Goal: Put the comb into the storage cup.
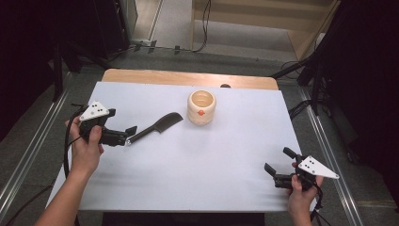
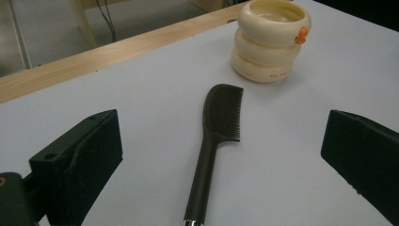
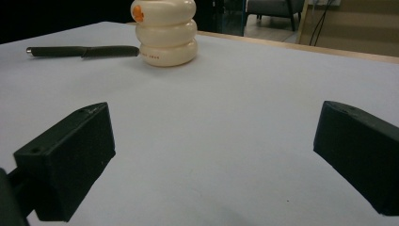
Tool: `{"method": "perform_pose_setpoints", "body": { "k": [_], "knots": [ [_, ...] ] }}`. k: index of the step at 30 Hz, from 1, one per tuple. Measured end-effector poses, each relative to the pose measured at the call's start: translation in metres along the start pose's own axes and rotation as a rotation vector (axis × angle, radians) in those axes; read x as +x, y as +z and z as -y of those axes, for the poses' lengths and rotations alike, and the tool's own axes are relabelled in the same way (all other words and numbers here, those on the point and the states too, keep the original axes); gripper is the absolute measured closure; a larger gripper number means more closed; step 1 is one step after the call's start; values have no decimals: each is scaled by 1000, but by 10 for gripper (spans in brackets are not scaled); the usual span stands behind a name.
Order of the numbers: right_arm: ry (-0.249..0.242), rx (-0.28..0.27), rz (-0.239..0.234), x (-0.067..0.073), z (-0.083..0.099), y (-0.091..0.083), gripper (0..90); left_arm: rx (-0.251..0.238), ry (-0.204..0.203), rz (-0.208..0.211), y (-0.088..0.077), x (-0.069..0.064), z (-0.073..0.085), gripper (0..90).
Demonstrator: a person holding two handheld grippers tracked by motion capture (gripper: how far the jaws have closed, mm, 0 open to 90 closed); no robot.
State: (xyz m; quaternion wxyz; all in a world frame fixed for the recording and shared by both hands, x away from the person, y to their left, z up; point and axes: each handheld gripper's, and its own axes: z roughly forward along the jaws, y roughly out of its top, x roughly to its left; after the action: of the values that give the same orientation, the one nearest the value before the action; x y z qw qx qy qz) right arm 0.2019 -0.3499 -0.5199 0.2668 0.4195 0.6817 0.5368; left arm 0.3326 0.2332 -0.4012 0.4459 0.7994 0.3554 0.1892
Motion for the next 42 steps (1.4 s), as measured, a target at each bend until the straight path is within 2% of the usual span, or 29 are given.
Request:
{"method": "perform_pose_setpoints", "body": {
  "k": [15, 20, 26, 30, 35, 42],
  "knots": [
    [-2, 1, 6, 0, 0, 1, 0, 87, 32, 11, 19, 3, -8, 0],
    [-3, 4, 7, 0, 0, 0, 0, 172, 37, 21, 29, 4, -8, 0],
    [-4, 5, 8, 0, 0, 1, 0, 212, 44, 31, 37, 3, -7, 0],
    [-4, 6, 11, 1, 0, 1, 0, 272, 51, 50, 44, 3, -7, 0],
    [-6, 6, 14, 1, 0, 1, 0, 329, 57, 52, 52, 3, -7, 0],
    [-6, 8, 13, 1, 0, 1, 0, 377, 59, 51, 63, 4, -6, 0]
  ]
}}
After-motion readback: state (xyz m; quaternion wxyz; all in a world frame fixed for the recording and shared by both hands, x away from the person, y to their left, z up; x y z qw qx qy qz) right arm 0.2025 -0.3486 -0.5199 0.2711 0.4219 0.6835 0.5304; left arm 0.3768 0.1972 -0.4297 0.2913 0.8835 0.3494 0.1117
